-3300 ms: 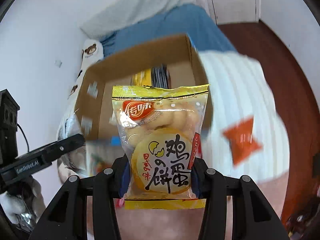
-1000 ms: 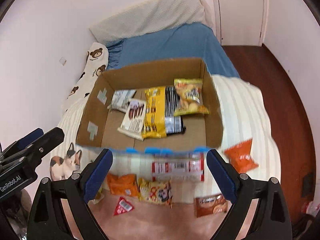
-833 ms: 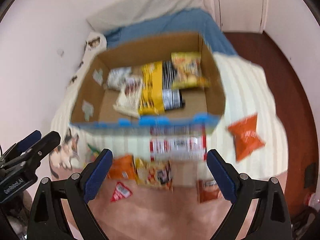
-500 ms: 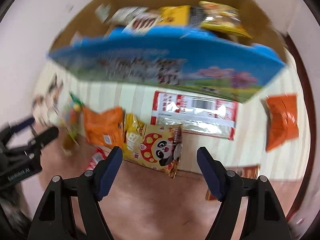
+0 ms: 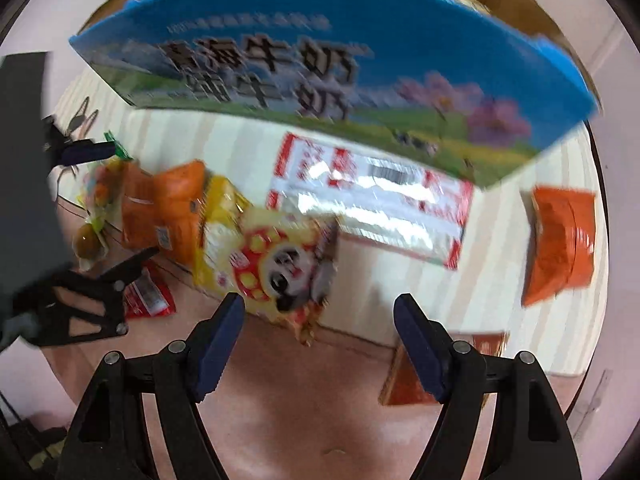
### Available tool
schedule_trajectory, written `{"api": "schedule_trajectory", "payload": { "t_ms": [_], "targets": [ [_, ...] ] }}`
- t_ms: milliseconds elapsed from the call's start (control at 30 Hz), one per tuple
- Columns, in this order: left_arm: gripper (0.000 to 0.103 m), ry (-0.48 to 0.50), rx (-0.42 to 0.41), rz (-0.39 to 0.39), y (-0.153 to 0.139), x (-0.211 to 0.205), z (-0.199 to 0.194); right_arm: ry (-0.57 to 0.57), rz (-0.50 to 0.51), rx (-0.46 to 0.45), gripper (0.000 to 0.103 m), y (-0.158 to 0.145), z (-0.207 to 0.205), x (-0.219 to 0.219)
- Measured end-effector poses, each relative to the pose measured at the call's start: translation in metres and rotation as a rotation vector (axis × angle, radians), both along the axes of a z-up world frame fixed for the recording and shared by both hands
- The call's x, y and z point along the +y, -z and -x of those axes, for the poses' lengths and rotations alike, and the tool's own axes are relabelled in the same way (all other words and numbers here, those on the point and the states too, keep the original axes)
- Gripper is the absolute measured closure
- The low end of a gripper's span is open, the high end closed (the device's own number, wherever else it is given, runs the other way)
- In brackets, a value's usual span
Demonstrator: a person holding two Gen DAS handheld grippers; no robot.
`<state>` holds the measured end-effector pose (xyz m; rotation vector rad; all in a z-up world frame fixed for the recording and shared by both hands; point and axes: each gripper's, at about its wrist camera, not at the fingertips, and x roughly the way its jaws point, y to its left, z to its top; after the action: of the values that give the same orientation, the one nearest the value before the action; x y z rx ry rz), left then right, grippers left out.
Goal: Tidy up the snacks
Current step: 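Grasp the orange packet with left tool while right tool grasps GUOBA chips bag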
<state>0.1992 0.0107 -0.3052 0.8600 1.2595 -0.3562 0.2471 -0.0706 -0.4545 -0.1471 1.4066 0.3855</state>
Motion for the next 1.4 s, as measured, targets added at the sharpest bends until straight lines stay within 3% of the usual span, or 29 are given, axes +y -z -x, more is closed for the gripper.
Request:
{"api": "schedule_trajectory", "payload": {
  "t_ms": [100,133,167,300,400,567,633,800,900,1067,1300,1400],
  "targets": [
    [0.014,0.035,0.035,0.008,0.011,-0.007,-0.006,0.013,0.020,0.004,0.024,0.004,0.007,-0.011],
    [0.022,0.030,0.042,0.032,0.010,-0.008,-0.008,0.012,0.023,0.003,0.024,0.004,0.008,-0.012],
    [0.032,0.010,0.051,0.067,0.009,-0.008,-0.010,0.012,0.026,-0.004,0.024,0.004,0.010,-0.014],
    [0.036,-0.102,0.069,0.136,0.000,0.002,-0.013,-0.038,0.062,-0.048,0.024,-0.003,0.013,-0.007],
    [0.037,-0.328,0.126,0.200,0.000,0.034,-0.016,-0.127,0.104,-0.089,0.024,-0.004,0.016,0.009],
    [0.037,-0.773,0.237,0.386,0.005,0.095,-0.006,-0.321,0.205,-0.140,0.024,0.009,0.022,0.044],
    [0.037,-0.897,0.263,0.466,0.009,0.114,0.003,-0.396,0.238,-0.139,0.024,0.019,0.023,0.058],
    [0.037,-0.930,0.260,0.496,0.012,0.123,0.011,-0.578,0.353,-0.152,0.021,0.042,0.024,0.092],
    [0.037,-0.936,0.261,0.501,0.018,0.128,0.014,-0.596,0.370,-0.100,0.020,0.055,0.015,0.103],
    [0.037,-0.939,0.256,0.496,0.018,0.123,0.014,-0.395,0.230,0.010,0.027,0.053,-0.014,0.093],
    [0.036,-0.924,0.262,0.493,0.034,0.122,0.006,0.150,-0.031,0.356,0.042,0.079,-0.023,0.017],
    [0.036,-0.906,0.264,0.478,0.034,0.116,0.004,0.351,-0.164,0.454,0.043,0.090,-0.013,-0.015]
  ]
}}
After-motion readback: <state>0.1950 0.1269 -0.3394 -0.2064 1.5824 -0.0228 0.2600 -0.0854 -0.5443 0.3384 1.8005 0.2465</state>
